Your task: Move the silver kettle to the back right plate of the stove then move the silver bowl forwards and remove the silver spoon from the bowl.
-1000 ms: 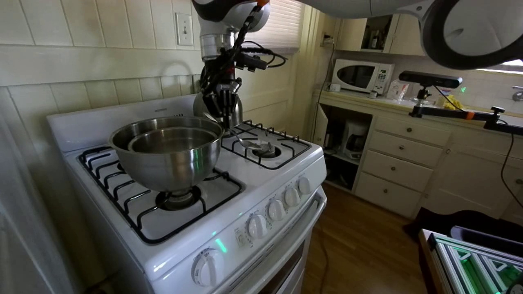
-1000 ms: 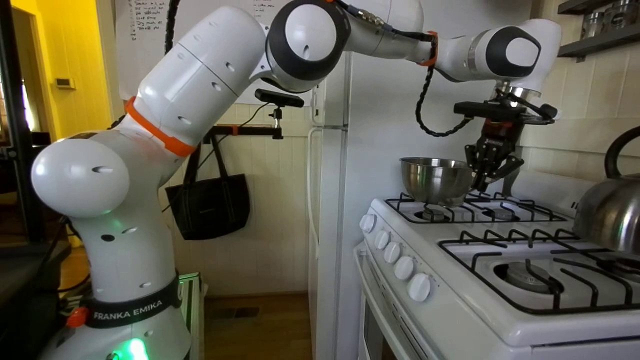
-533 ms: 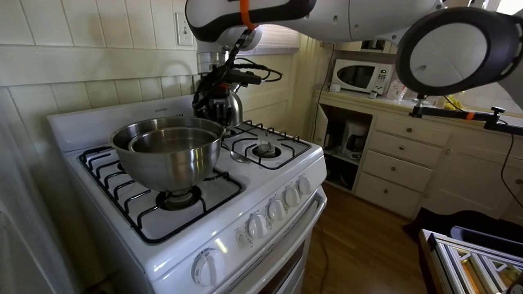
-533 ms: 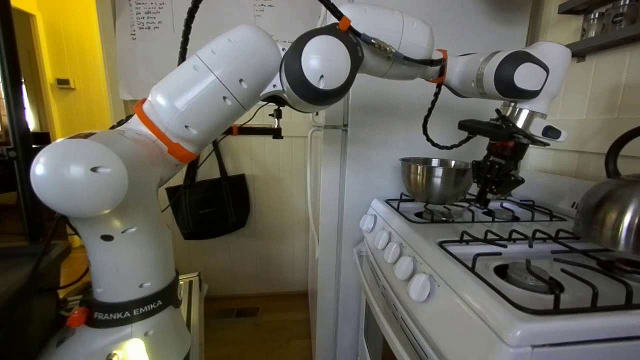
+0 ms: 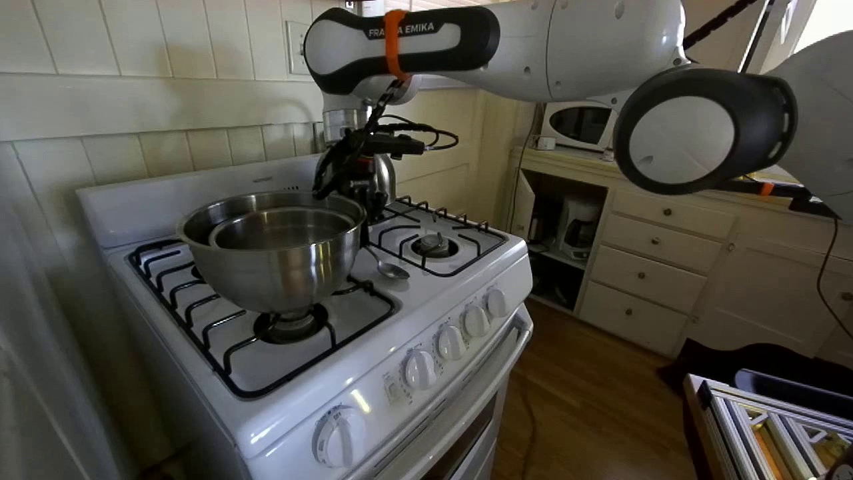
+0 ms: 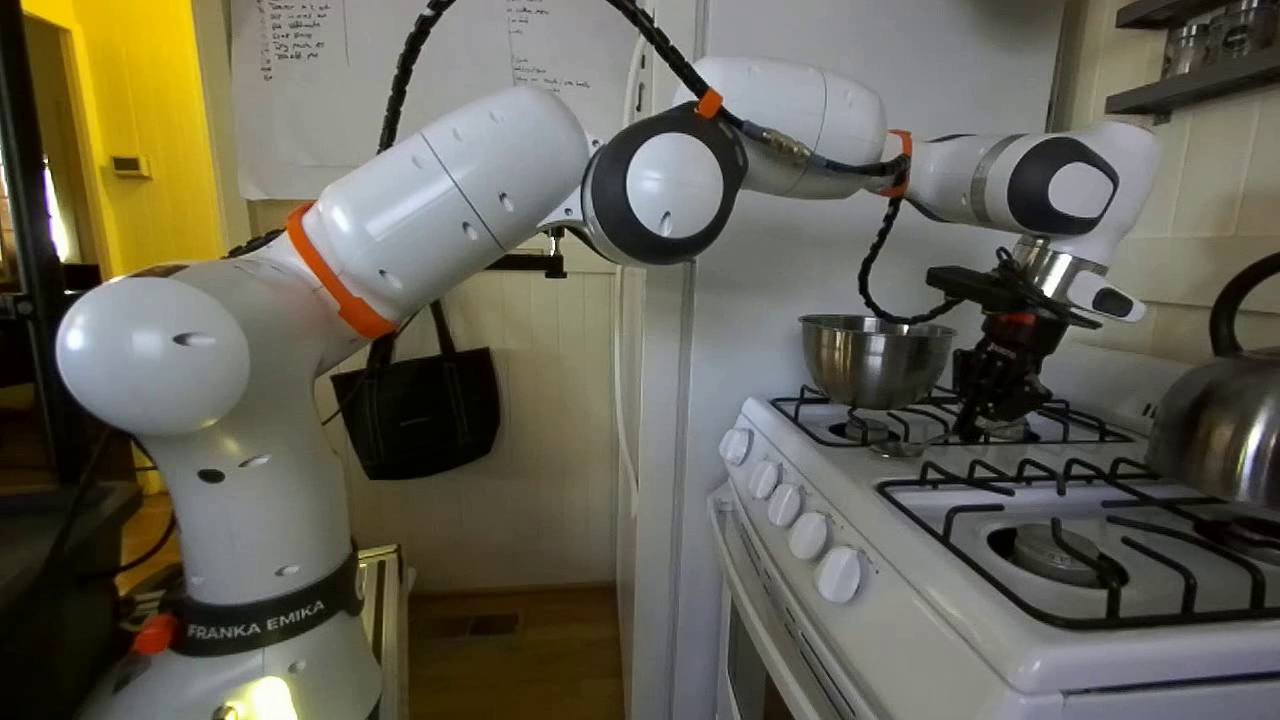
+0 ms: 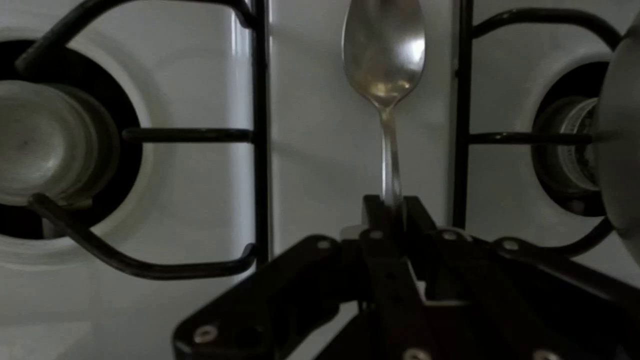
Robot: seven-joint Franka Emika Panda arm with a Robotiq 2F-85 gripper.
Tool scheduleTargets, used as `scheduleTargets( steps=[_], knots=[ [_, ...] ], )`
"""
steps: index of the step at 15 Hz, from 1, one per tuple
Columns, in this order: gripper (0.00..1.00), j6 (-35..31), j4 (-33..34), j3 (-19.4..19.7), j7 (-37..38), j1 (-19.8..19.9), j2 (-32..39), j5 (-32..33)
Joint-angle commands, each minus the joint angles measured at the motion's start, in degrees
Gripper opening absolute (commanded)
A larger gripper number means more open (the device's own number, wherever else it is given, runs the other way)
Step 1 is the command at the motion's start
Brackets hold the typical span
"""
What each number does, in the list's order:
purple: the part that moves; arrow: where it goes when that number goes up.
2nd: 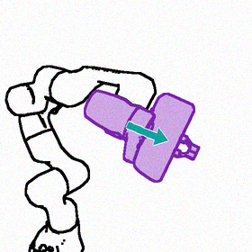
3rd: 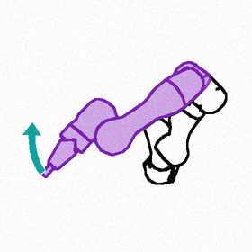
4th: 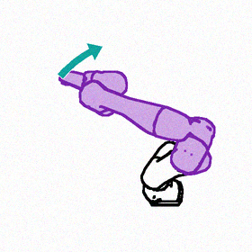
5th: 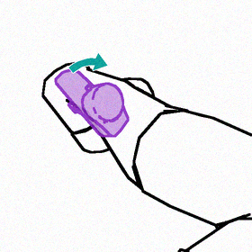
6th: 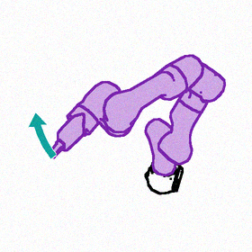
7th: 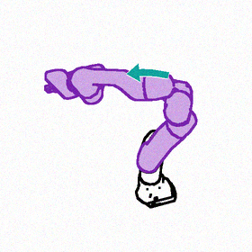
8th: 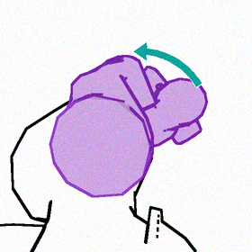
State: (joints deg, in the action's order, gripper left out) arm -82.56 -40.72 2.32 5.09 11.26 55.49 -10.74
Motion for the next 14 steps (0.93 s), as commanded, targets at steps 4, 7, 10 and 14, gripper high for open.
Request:
scheduleTargets(
  steps=[4, 7, 10, 14],
  knots=[
    [0.04, 4.90, 7.39, -0.39, 3.85, 0.20, 5.04, -0.59],
    [0.04, 5.13, 8.26, -0.03, 5.34, 0.11, 5.80, -0.16],
    [0.14, 5.43, 8.77, -0.12, 6.39, 0.21, 6.20, -0.32],
    [0.53, 5.72, 9.08, -0.15, 7.33, 0.15, 6.49, -0.24]
  ],
)
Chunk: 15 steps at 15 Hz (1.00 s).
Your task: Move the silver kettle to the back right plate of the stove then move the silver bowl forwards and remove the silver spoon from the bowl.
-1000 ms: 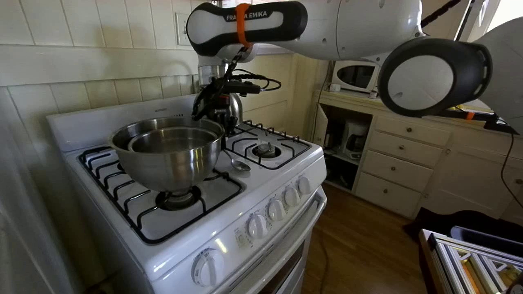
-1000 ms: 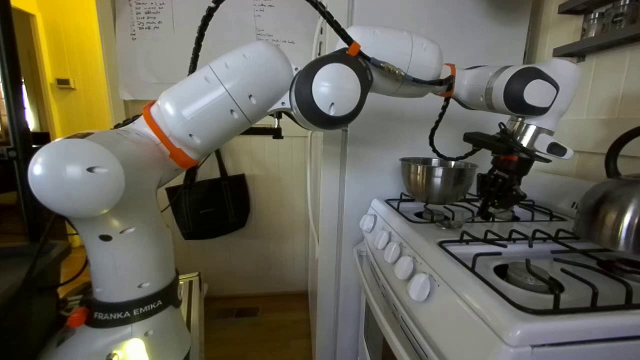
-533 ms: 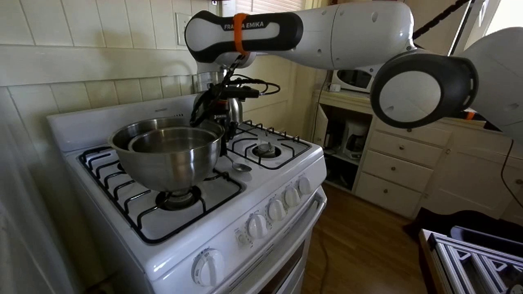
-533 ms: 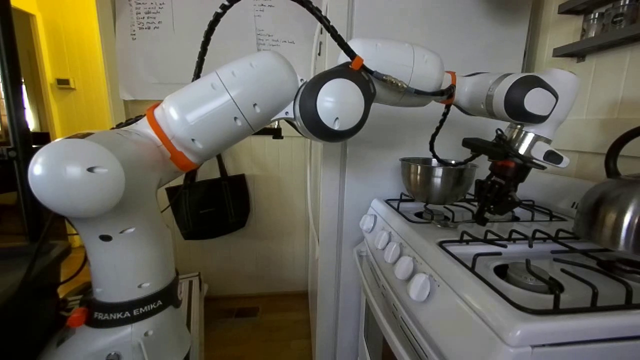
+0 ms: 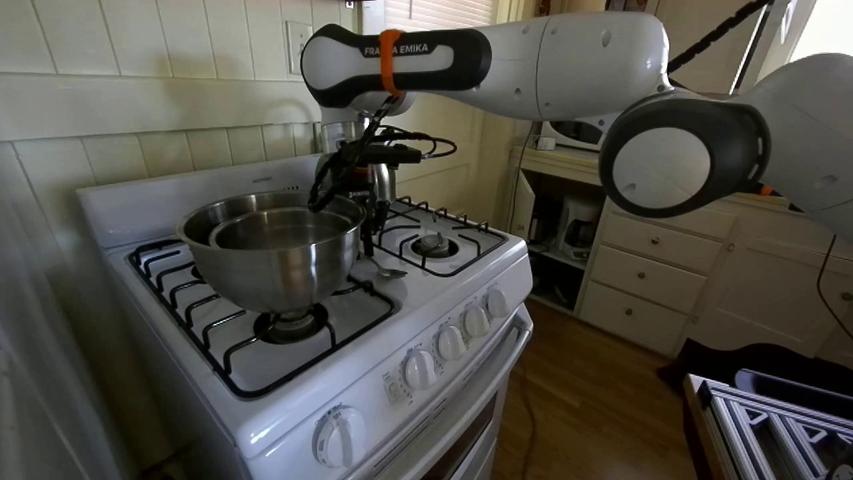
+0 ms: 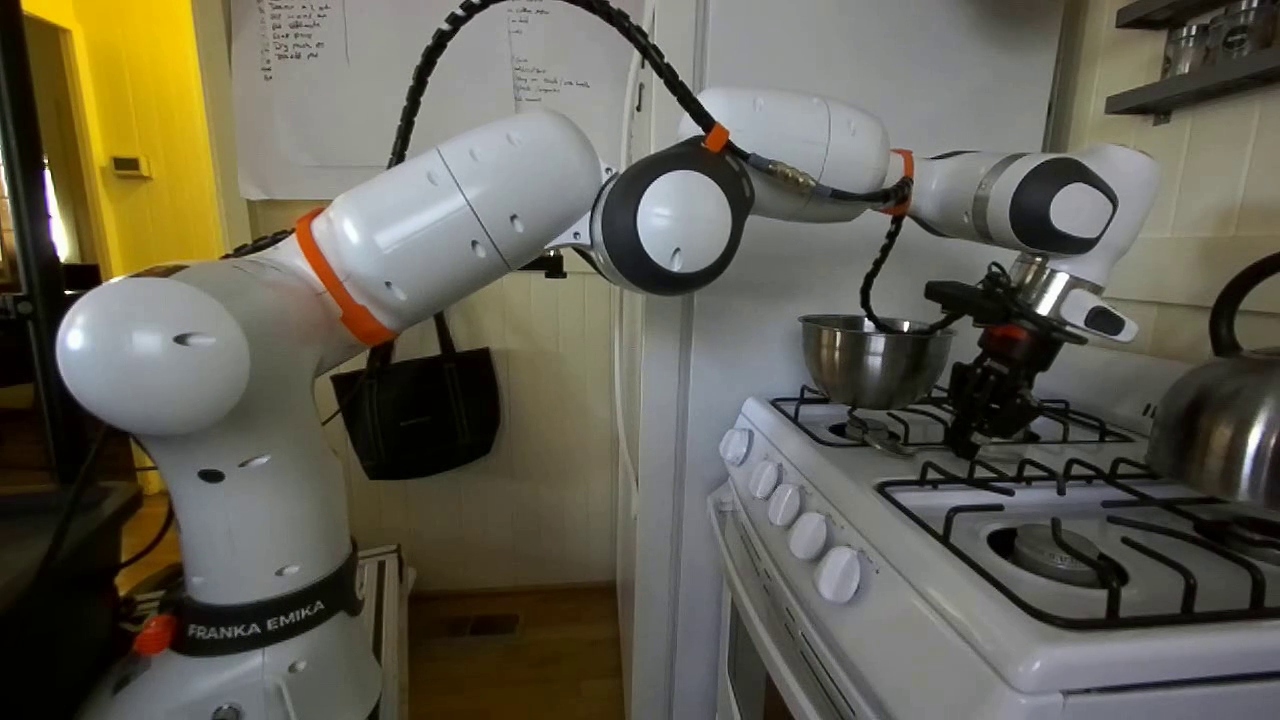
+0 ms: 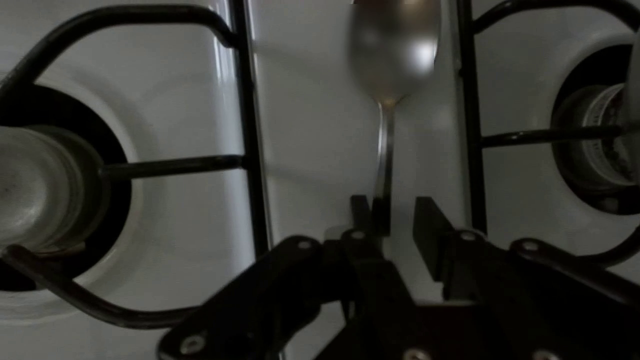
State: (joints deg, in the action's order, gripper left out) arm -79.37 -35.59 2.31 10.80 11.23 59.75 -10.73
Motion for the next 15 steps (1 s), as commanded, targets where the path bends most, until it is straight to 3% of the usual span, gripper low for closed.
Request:
scheduleTargets(
  steps=[1, 3, 7, 12, 15],
  knots=[
    [0.62, 2.57, 4.01, -0.16, 1.75, 0.17, 2.24, -0.25],
    [0.70, 2.66, 4.15, -0.18, 1.93, 0.18, 2.17, -0.26],
    [1.00, 3.61, 4.16, -0.45, 0.42, 0.80, -0.24, -0.49],
    [1.00, -0.46, 6.38, 0.46, 2.83, 3.59, -4.73, -1.44],
    [1.00, -1.14, 7.81, -1.45, -4.40, 5.72, -7.59, -2.79]
  ],
)
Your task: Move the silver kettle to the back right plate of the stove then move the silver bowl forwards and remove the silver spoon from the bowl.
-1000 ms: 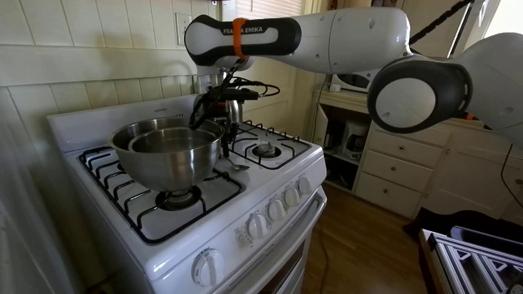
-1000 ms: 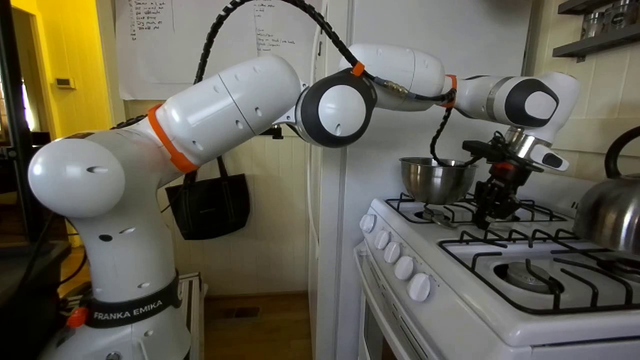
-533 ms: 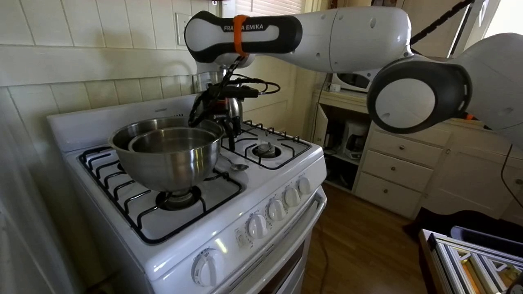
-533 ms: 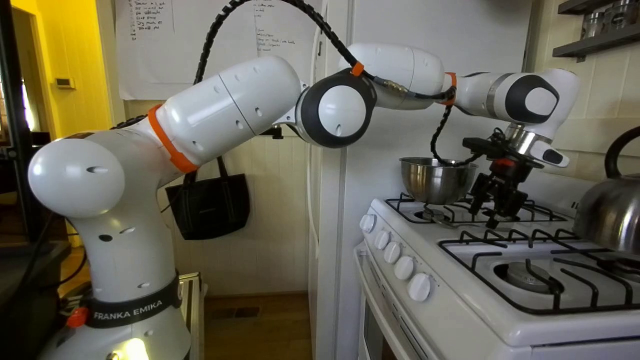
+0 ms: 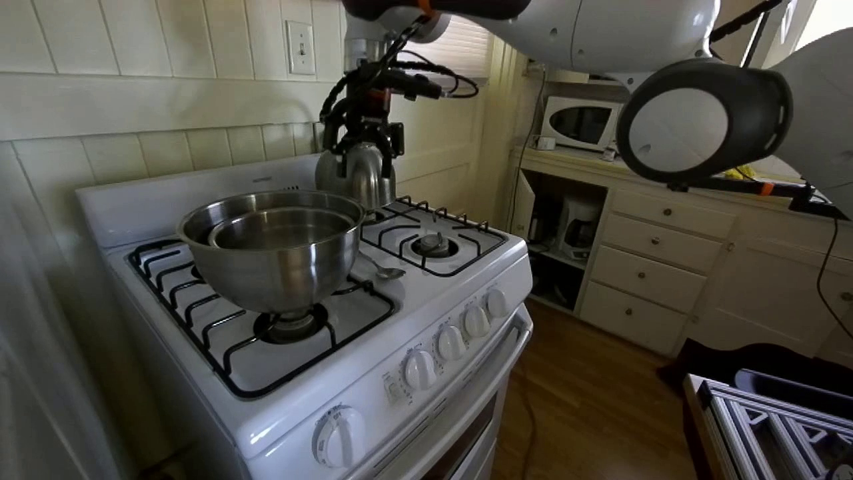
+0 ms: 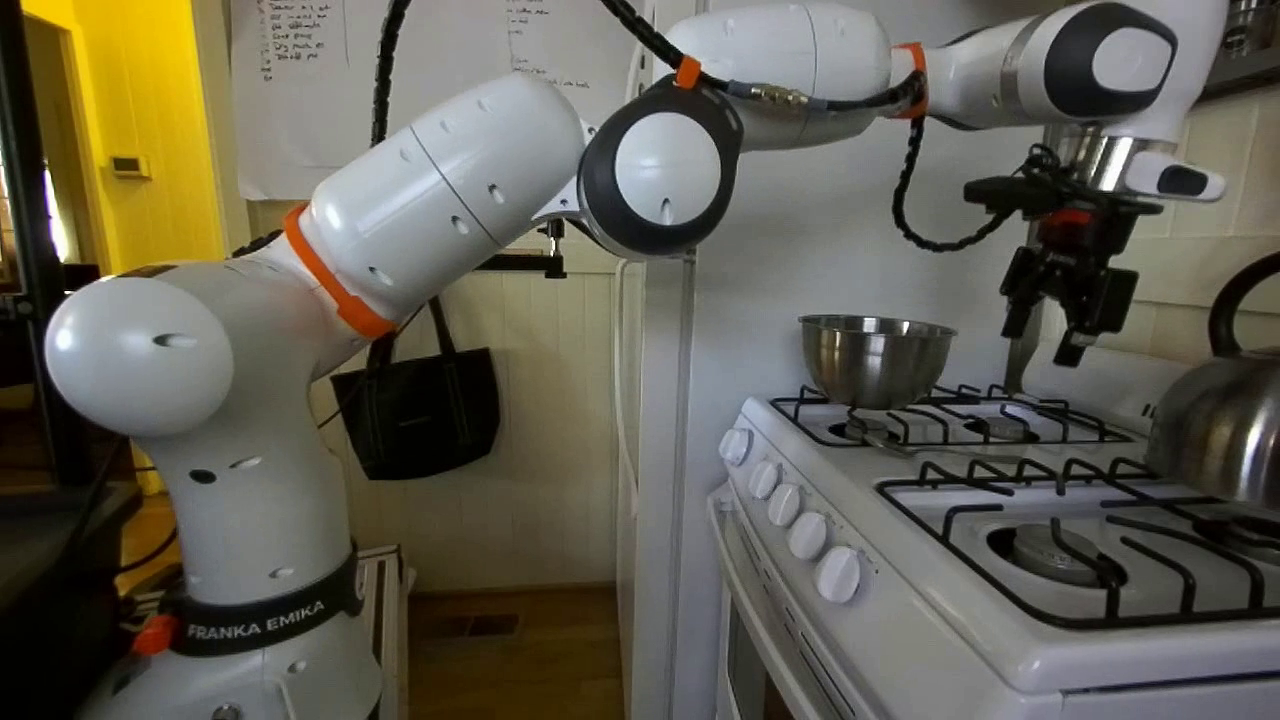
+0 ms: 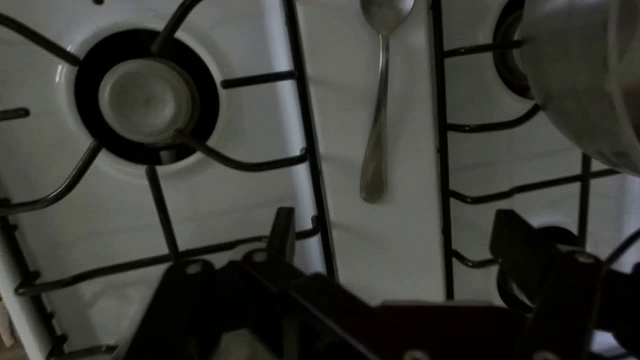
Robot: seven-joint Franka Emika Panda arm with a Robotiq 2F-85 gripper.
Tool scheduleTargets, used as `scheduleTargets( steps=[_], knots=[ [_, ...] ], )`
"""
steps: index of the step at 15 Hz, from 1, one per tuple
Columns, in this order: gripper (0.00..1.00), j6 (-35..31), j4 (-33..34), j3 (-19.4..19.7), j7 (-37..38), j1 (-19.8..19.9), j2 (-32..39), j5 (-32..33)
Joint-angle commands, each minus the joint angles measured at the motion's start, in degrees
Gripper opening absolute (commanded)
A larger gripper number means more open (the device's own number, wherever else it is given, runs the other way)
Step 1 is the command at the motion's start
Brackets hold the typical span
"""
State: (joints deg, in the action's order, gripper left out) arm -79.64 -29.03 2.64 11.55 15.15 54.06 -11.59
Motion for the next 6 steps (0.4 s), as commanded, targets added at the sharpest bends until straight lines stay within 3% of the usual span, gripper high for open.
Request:
scheduleTargets(
  steps=[1, 2, 3, 4, 5, 6],
  knots=[
    [1.00, 3.06, 8.03, -2.92, -8.32, 2.82, 0.12, -0.98],
    [1.00, 3.98, 8.67, -3.28, -11.46, 3.34, -0.78, -0.64],
    [1.00, 1.82, 3.48, -3.83, -15.03, 3.88, -4.83, -0.50],
    [1.00, 2.77, 4.57, -4.27, -18.51, 4.82, -5.52, -0.40],
    [1.00, 0.76, 3.74, -3.53, -13.03, 3.49, -4.25, 0.00],
    [1.00, 0.83, 3.84, -3.81, -15.27, 4.04, -5.20, -0.05]
  ],
)
